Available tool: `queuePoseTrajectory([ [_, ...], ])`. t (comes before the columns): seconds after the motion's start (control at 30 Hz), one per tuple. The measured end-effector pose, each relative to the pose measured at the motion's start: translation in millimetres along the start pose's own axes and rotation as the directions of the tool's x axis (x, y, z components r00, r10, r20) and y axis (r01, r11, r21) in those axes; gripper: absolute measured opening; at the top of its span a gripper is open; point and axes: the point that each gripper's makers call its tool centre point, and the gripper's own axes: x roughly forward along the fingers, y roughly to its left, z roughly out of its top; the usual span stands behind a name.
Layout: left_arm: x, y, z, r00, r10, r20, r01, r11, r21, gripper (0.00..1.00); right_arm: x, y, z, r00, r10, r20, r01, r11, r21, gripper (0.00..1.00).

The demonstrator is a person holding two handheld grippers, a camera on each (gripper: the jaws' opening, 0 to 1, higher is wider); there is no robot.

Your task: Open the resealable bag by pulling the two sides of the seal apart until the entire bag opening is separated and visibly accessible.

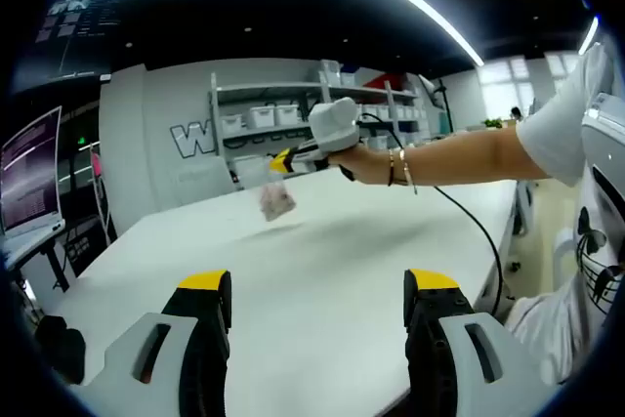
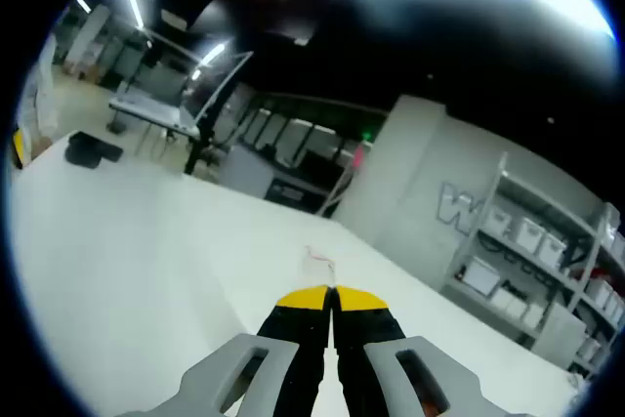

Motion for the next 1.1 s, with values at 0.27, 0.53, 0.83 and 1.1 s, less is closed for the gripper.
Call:
queuePoseTrajectory([
  [0.27,1,-6.6,1.1,1.000,-0.014,-0.001,0.014,1.000,0.008,0.71,-20,2,5.5,1.000,-0.005,0.026,0.004,1.000,0.021,0.00],
  [0.53,0,-9.7,3.5,1.000,-0.019,0.004,0.019,1.000,0.015,0.71,-41,11,11.9,0.998,-0.002,0.064,-0.002,0.998,0.064,0.00],
  [0.83,1,-14.0,2.3,1.000,-0.030,0.000,0.030,0.999,0.018,0.71,-59,19,15.1,0.996,0.005,0.092,-0.013,0.996,0.089,0.00],
  [1.1,2,-14.0,-0.6,0.999,-0.031,-0.007,0.031,0.999,0.018,0.71,-73,28,16.5,0.993,0.005,0.115,-0.018,0.994,0.112,0.00],
])
